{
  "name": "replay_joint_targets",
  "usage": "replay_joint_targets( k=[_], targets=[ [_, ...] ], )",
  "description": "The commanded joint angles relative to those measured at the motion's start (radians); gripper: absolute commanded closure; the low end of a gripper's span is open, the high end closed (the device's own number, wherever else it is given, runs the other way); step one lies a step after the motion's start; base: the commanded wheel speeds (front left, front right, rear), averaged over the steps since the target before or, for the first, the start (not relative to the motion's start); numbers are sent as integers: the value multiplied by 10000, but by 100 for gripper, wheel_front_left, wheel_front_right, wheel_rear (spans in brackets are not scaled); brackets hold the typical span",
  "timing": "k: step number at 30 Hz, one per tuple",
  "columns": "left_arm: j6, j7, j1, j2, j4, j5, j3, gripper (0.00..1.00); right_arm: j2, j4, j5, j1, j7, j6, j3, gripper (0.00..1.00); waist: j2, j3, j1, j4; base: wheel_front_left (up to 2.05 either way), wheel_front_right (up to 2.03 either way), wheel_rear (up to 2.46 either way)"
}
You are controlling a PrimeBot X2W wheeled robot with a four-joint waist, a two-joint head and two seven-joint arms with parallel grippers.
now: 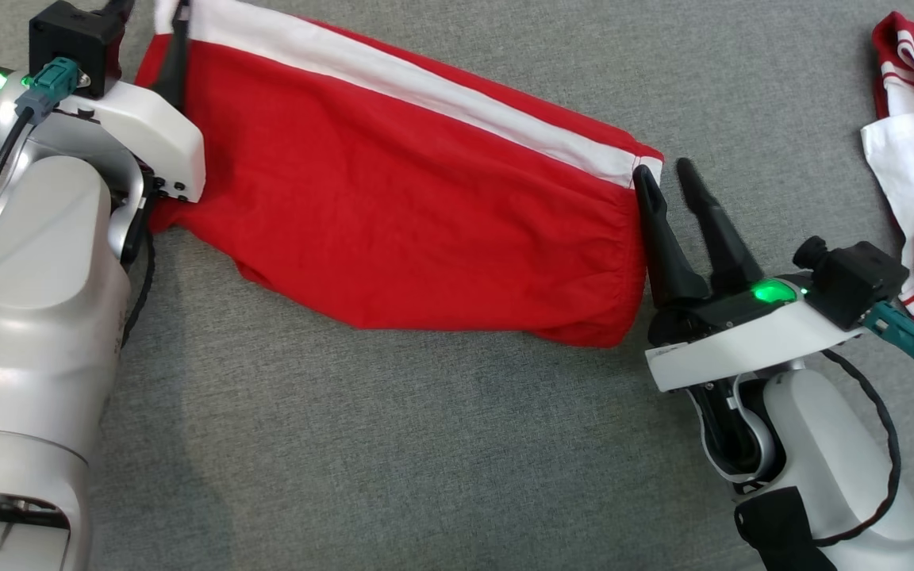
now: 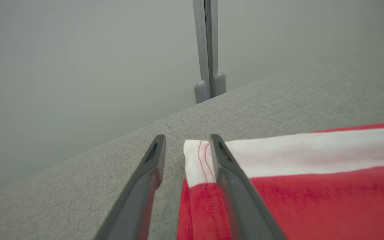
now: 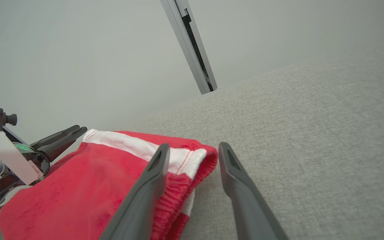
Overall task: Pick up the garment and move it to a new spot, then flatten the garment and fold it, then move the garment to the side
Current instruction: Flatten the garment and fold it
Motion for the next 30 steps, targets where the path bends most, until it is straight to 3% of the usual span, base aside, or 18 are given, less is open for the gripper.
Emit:
replay_joint_targets(
  k=[1, 5, 9, 22, 23, 24, 30],
  targets=[
    [29, -13, 91, -22, -125, -86, 67, 0, -64, 9, -114, 102, -41, -4, -173, 0, 0, -75, 0, 78, 0, 0, 0],
    [6, -13, 316, -188, -90, -191, 129, 0, -63, -11, -616, 249, -41, -4, -675, 0, 0, -284, 0, 224, 0, 0, 0],
    [-109, 179, 289, -390, 908, -317, -11, 0, -60, -11, -1139, 492, -41, -4, -1186, 0, 0, -559, 0, 353, 0, 0, 0],
    [-320, 2246, -43, -750, 2768, -864, -542, 1, -60, 56, -1417, 798, -41, -4, -1361, 0, 0, -819, 0, 303, 0, 0, 0],
    [-325, 2417, 38, -809, 2824, -935, -617, 55, -60, 75, -1401, 805, -41, -4, -1353, 0, 0, -849, 0, 286, 0, 0, 0],
    [-327, 2530, 106, -854, 2845, -996, -724, 100, -60, 89, -1383, 813, -41, -4, -1357, 0, 0, -882, 0, 275, 0, 0, 0],
    [-307, 2477, 404, -666, 2813, -1552, -1065, 100, -58, 228, -1433, 985, -41, -4, -1483, 0, 0, -1326, 0, 347, 0, 0, 0]
  ],
)
